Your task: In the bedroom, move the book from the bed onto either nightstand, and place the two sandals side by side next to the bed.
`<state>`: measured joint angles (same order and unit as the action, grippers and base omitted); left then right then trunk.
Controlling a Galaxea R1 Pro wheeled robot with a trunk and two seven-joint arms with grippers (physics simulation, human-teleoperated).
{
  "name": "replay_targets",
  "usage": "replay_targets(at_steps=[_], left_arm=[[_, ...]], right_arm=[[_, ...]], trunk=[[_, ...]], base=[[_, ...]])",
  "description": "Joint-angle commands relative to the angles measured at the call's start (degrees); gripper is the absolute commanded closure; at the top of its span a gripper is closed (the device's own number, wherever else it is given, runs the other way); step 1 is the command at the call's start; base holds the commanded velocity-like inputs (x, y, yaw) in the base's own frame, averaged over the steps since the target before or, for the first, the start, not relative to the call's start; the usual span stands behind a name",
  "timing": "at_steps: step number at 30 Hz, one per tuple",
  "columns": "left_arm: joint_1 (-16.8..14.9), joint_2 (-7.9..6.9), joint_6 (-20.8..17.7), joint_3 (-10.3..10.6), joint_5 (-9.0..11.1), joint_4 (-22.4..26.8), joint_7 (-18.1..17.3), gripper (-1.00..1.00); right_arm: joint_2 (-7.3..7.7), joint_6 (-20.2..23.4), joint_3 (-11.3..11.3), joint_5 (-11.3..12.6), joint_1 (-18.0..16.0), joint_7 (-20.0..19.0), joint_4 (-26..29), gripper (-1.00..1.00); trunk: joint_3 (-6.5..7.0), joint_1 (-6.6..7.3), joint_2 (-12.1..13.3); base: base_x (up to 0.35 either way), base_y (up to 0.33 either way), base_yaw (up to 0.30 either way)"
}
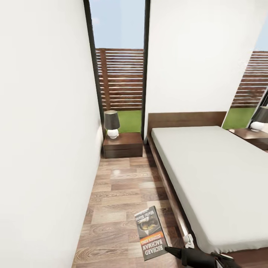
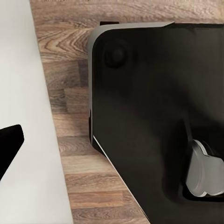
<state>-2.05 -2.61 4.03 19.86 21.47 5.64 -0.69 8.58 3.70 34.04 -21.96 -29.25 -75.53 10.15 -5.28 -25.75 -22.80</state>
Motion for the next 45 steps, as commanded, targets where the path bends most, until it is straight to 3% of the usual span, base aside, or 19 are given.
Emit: replay_targets(at_steps=[1,10,31,45], left_arm=[[-0.05,-0.02,0.19,0.49,0.57,-0.01,-0.06,-1.0],[-0.06,-0.02,0.12,0.52,0.53,1.22,0.11,-1.0],[-1.1,-0.11,0.26,0.6,0.5,1.6,0.25,-1.0],[-1.11,-0.2,1.1,0.41,0.58,1.51,0.25,-1.0]], right_arm=[[-0.04,0.4,0.5,-0.43,-0.1,-0.31,0.0,1.0],[-0.2,0.42,0.56,-0.34,-0.26,-0.68,-0.28,1.0],[-1.68,0.35,0.44,-0.59,-0.29,-0.95,-0.95,1.0],[-2.46,0.28,0.36,-0.73,-0.3,-0.96,-0.98,1.0]], trunk=[[-0.12,-0.03,-0.12],[-0.12,-0.03,-0.12],[-0.12,-0.03,-0.12],[-0.12,-0.03,-0.12]], base=[[0.0,0.0,0.0],[0.093,0.0,0.0],[0.3,-0.001,0.0],[0.028,-0.003,0.0]])
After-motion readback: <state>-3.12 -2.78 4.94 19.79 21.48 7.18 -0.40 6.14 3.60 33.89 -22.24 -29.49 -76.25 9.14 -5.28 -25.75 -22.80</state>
